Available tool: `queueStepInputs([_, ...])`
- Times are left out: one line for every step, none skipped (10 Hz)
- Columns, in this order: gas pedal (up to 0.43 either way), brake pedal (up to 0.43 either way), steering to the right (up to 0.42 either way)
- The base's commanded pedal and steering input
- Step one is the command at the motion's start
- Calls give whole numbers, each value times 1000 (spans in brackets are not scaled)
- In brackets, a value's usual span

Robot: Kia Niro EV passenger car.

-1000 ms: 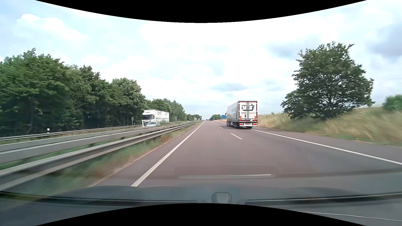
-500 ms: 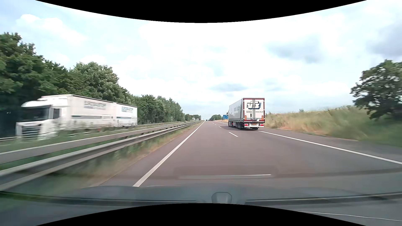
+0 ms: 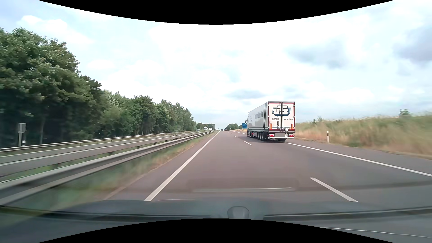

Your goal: Follow the waypoints while adhering to traffic rules and regulations

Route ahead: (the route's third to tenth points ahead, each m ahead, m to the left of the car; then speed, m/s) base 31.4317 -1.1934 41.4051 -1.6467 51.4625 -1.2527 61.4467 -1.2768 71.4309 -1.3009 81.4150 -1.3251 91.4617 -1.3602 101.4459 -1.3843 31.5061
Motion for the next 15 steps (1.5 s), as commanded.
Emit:
queueStepInputs([248,0,-2])
queueStepInputs([248,0,-2])
queueStepInputs([248,0,-2])
queueStepInputs([248,0,-2])
queueStepInputs([248,0,-3])
queueStepInputs([248,0,-2])
queueStepInputs([248,0,-3])
queueStepInputs([248,0,-2])
queueStepInputs([248,0,-2])
queueStepInputs([248,0,-2])
queueStepInputs([248,0,-3])
queueStepInputs([248,0,-2])
queueStepInputs([248,0,-3])
queueStepInputs([248,0,-3])
queueStepInputs([248,0,-3])
